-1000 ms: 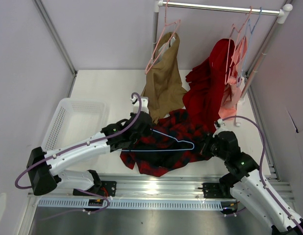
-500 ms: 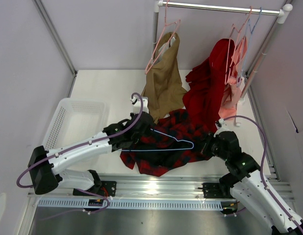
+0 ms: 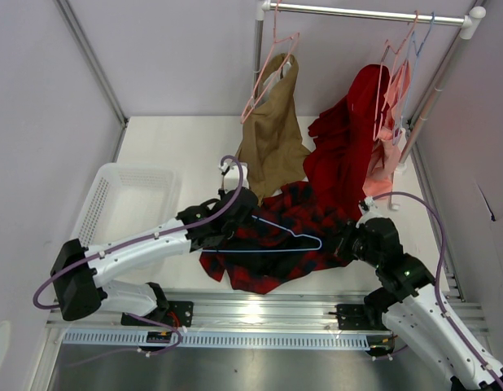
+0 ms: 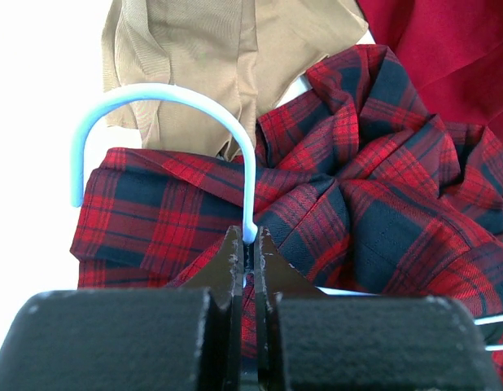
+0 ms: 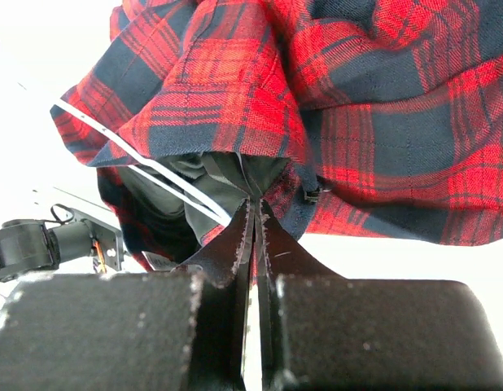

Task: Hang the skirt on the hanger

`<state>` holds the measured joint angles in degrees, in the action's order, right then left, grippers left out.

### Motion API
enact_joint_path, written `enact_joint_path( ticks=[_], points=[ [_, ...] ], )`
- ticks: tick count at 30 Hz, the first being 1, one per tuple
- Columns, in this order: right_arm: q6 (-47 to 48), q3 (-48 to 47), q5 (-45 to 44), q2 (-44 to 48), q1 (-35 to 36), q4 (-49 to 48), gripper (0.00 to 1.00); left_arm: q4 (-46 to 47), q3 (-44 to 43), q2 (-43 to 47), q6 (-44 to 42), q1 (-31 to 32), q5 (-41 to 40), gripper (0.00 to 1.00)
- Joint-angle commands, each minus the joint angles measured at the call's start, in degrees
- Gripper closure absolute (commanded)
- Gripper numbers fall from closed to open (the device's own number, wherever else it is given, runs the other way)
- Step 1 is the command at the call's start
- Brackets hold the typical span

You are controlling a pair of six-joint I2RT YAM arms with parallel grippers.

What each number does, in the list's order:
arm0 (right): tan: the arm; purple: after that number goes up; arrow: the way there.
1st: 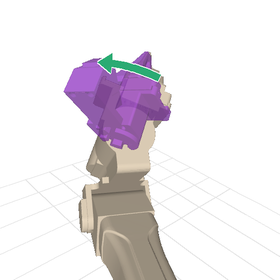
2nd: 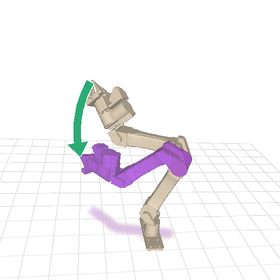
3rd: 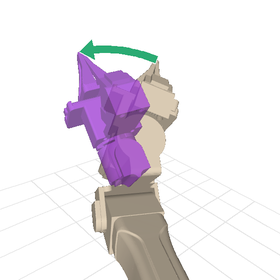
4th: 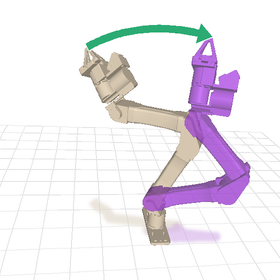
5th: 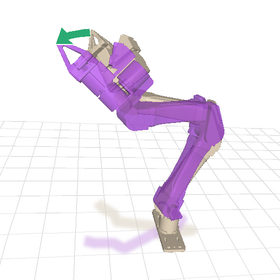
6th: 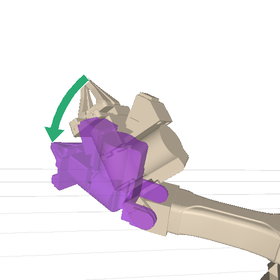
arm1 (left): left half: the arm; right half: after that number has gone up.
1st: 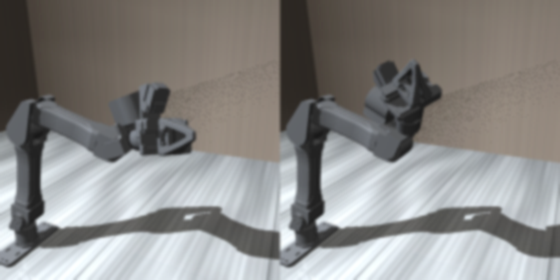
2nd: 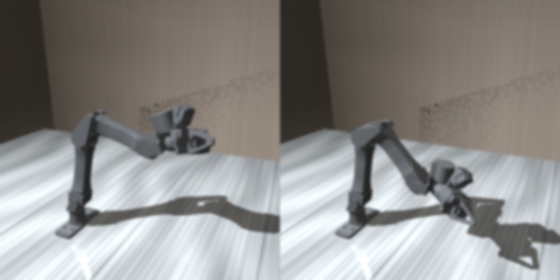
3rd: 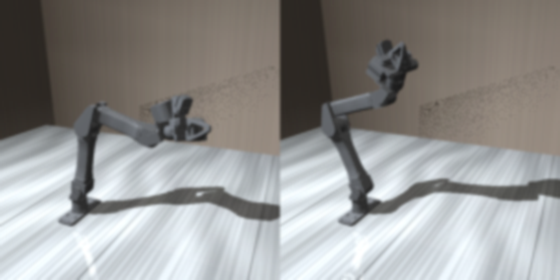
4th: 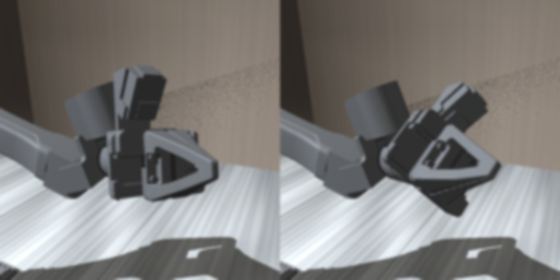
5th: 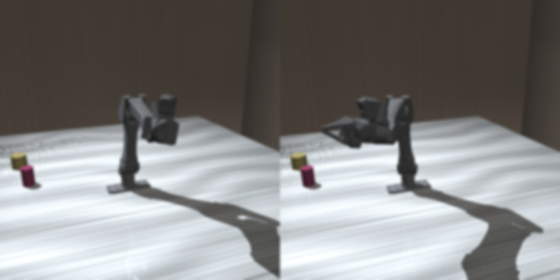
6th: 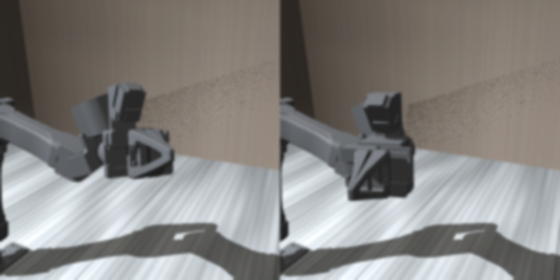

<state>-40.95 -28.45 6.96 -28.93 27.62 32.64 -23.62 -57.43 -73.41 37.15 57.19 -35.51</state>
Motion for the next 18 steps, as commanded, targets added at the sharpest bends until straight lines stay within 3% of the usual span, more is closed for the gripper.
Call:
enact_joint_path(
  ticks=[1,18],
  points=[
    [0.17,-3.02,0.95,0.36,-0.19,-0.3,0.99,2.17,0.39,-0.33,0.74,-0.5,-2.99,1.0],
    [0.26,-3.19,-0.72,0.01,2.52,1.55,1.0,0.68,-0.67,-2.62,3.02,-0.5,-5.71,1.0]
  ],
)
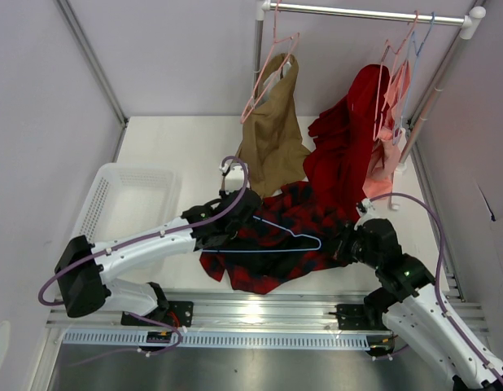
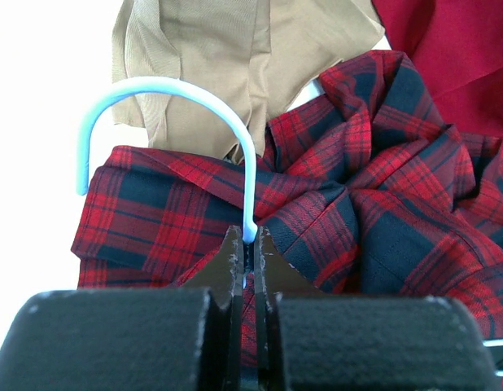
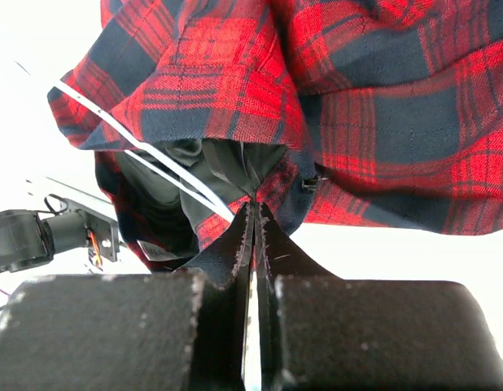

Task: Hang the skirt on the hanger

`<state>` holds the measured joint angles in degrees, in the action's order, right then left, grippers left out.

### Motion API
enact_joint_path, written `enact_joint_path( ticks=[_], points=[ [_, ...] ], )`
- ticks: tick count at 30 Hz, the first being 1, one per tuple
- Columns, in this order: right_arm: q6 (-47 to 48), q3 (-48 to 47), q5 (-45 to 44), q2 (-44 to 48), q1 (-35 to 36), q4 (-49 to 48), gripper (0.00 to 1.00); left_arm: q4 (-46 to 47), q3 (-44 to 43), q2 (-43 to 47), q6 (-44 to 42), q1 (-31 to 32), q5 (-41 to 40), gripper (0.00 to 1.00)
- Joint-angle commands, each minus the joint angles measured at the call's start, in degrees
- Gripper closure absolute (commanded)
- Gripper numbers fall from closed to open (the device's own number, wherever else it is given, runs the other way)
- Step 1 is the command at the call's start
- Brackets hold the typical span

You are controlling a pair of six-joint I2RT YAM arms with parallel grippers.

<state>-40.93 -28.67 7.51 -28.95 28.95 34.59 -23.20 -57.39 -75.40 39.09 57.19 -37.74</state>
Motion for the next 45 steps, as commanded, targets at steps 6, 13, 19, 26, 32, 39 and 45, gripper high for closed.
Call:
enact_joint_path(
  ticks=[6,13,19,26,32,39,45],
  points=[
    [0.23,-3.68,-1.62,1.09,1.99,-0.93,0.99,0.35,0.25,-0.45,1.6,-0.5,-4.27,1.0],
    [-1.08,-1.22,-0.3,5.13,1.9,-2.6,0.98,0.09,0.43,-0.89,1.87,-0.5,-5.15,1.0],
    [-0.38,-0.78,1.98,5.57,1.9,-4.61,0.98,0.17,0.08,-1.24,1.95,-0.5,-5.33,1.0],
    [1.02,0.01,5.06,3.82,2.16,-6.29,0.99,0.26,-0.1,-1.42,2.22,-0.5,-5.33,1.0],
    [1.55,0.19,3.66,1.97,3.04,-4.54,1.0,0.35,-0.1,-0.55,2.39,-0.5,-5.51,1.0],
    [1.55,0.19,2.6,1.79,3.57,-4.0,1.0,2.19,-0.01,0.51,1.52,-0.5,-4.98,1.0],
    [1.46,0.28,2.95,0.74,3.75,-5.06,1.0,4.57,0.95,1.13,0.99,-0.15,-3.13,1.0]
  ],
)
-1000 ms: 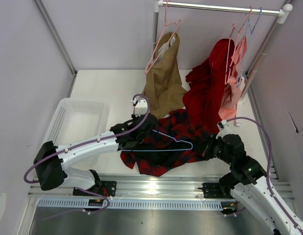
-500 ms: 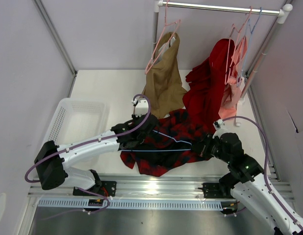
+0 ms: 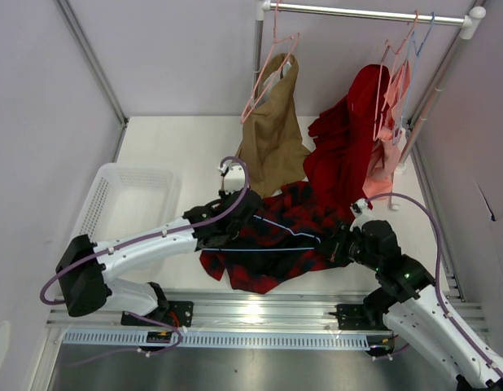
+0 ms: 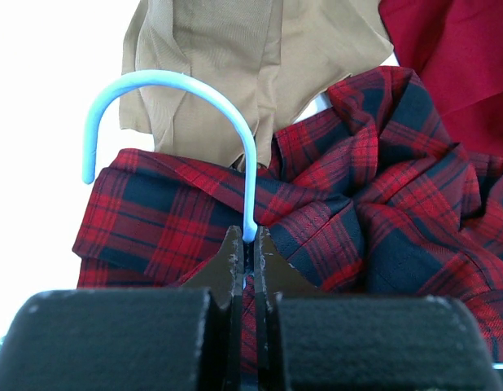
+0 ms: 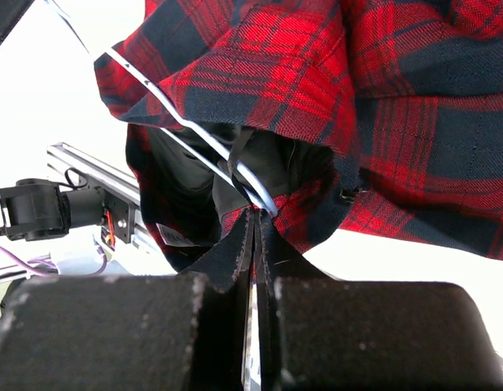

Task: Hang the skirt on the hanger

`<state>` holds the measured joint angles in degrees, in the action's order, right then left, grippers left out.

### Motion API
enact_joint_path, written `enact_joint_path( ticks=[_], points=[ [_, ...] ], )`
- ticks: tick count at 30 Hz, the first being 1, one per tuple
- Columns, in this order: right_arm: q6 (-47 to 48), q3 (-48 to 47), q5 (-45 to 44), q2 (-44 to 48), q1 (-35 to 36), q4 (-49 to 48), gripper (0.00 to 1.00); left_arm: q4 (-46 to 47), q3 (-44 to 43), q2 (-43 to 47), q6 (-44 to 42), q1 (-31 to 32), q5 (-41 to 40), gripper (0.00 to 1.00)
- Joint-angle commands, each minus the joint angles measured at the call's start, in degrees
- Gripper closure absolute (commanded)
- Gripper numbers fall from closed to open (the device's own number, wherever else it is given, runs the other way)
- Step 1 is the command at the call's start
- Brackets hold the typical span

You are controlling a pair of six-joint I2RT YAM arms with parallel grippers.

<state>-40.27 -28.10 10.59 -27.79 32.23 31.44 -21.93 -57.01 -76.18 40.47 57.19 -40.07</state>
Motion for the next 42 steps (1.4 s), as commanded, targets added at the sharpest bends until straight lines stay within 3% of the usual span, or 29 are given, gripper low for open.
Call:
enact_joint_path(
  ticks=[1,13,42],
  points=[
    [0.81,-0.38,-0.04,-0.77,0.47,-2.0,1.0,4.26,0.59,2.35,-0.56,0.03,-0.71,1.0],
    [1.42,-2.4,-0.57,-2.62,0.56,-3.14,1.0,7.78,-1.52,1.39,-2.41,2.49,0.88,1.0],
    [4.15,-10.39,0.4,-9.74,0.56,-7.18,0.99,2.86,-12.85,-0.28,-8.91,5.56,0.7,1.0]
  ],
)
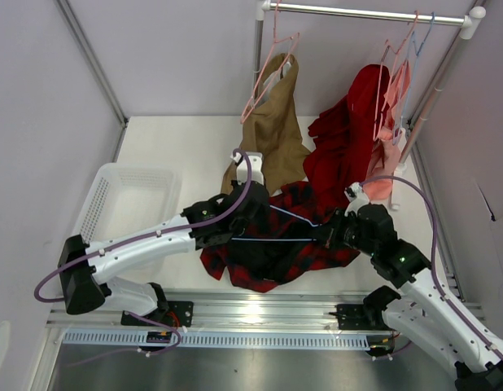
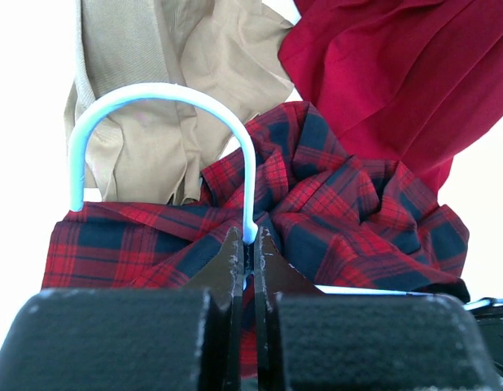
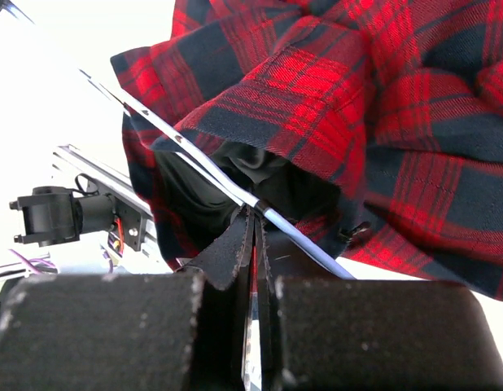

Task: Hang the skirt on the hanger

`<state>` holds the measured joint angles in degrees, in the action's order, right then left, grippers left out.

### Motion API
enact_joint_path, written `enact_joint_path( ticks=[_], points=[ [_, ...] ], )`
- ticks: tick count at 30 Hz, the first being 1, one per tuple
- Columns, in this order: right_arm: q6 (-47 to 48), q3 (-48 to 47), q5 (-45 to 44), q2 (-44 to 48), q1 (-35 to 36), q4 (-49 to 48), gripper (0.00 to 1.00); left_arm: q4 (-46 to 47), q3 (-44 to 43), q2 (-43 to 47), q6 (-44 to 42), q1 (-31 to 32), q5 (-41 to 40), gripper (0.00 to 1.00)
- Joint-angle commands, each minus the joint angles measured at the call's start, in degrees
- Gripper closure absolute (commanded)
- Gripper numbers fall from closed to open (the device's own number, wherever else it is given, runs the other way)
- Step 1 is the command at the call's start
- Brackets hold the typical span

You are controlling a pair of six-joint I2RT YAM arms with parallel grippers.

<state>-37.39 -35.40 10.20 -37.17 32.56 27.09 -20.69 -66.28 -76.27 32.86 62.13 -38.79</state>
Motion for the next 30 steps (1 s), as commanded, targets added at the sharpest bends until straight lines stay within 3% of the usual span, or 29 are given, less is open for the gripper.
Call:
enact_joint_path(
  ticks=[1,18,30],
  points=[
    [1.35,-3.27,0.88,-0.54,0.31,-2.92,0.99,1.35,-3.94,-0.37,-1.48,0.63,-0.59,1.0],
    [3.46,-5.91,-0.35,-0.54,0.67,-0.03,0.98,-3.66,-10.97,-1.6,-4.64,1.07,-1.12,1.0],
    [4.52,-7.75,-3.96,2.89,0.58,6.57,0.8,-5.5,-14.49,-1.25,-7.55,1.86,-1.38,1.0]
  ],
)
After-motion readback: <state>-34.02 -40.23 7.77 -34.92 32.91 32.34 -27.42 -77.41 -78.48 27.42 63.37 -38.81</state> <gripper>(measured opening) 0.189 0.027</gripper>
